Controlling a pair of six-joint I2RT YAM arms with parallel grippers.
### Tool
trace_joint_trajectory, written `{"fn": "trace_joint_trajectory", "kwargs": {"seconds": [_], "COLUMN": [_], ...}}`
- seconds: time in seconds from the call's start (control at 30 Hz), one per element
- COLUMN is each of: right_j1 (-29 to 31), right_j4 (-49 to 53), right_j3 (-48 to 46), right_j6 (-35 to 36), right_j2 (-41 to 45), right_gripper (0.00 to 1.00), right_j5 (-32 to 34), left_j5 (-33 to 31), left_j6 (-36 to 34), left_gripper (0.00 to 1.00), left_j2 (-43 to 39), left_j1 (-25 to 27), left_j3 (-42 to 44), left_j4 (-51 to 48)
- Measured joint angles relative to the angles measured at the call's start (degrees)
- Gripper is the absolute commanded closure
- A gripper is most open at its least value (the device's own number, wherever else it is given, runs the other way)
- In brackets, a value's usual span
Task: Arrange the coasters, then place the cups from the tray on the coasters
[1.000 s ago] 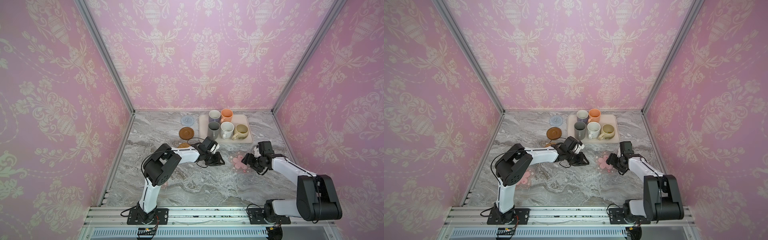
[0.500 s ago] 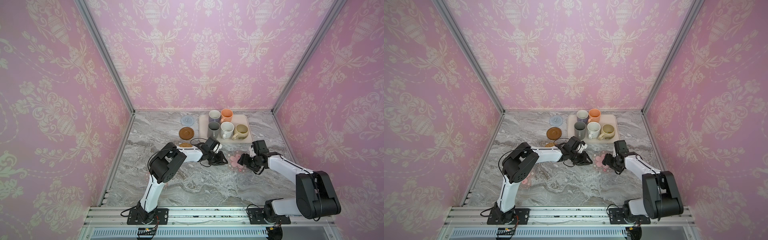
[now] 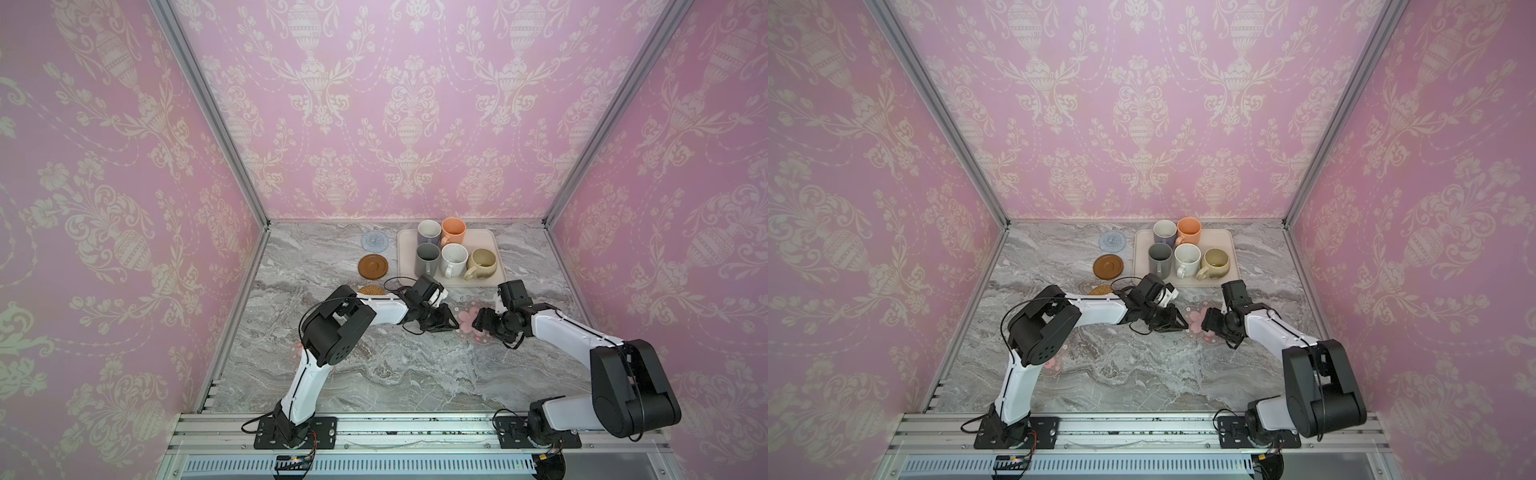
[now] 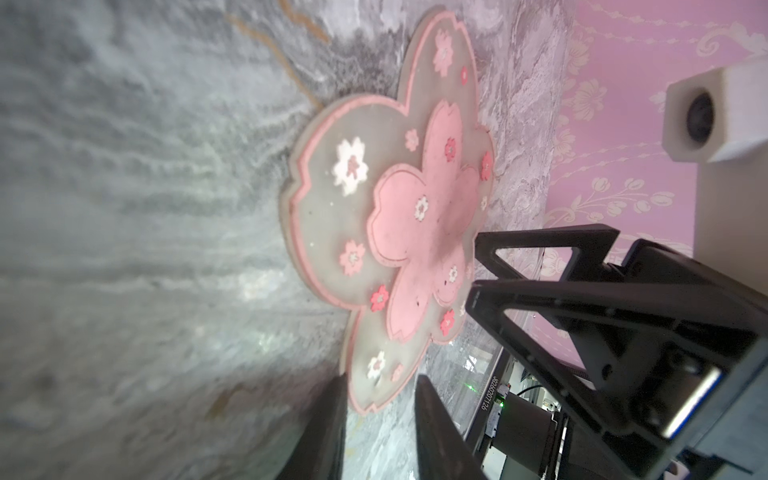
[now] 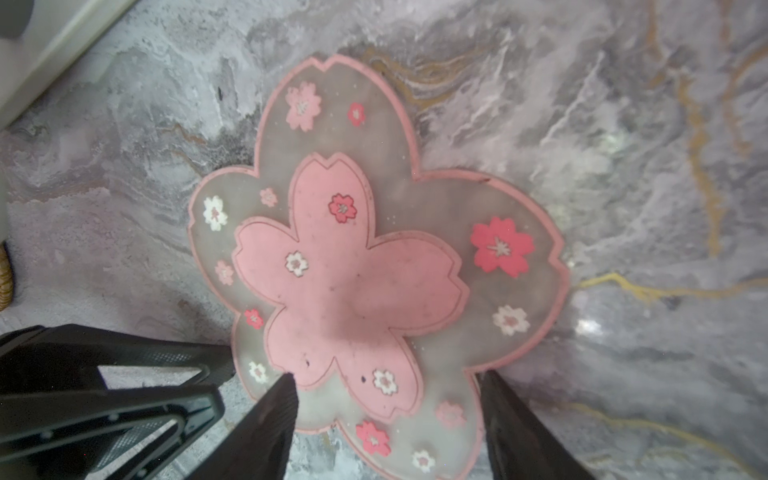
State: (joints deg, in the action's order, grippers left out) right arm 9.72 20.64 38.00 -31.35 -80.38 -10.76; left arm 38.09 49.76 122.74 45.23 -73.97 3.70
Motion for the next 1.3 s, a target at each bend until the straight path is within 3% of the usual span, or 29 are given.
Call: {"fn": "trace_joint_trajectory", "kwargs": {"seconds": [0.67,0.97,1.3], "right_j1": [10.62,18.97,19.82], "right_j4": [-2.4,-7.74,-6.56], "right_j3": [-1.18,0.52,0.26], "right_j6": [-3.8,-4.94,-6.01], "right_j2": [0.68,-3.32,-2.21], "right_gripper": [0.3,0.3,0.29], "right_j5": [-1.07,-4.11,-2.27], "left_j5": [-3.08,-5.86,-13.75], "left_j6": [-6.34,-7.32,-14.4], "left_gripper": [0.69,0.69,0.66], "left_j2": [-11.82,-16.96,-20.2], "left_j1": [0.28,0.39,-3.45], "left_j3": [12.81,17.81,14.67], "left_j4": [-7.39,-9.97,-23.02]}}
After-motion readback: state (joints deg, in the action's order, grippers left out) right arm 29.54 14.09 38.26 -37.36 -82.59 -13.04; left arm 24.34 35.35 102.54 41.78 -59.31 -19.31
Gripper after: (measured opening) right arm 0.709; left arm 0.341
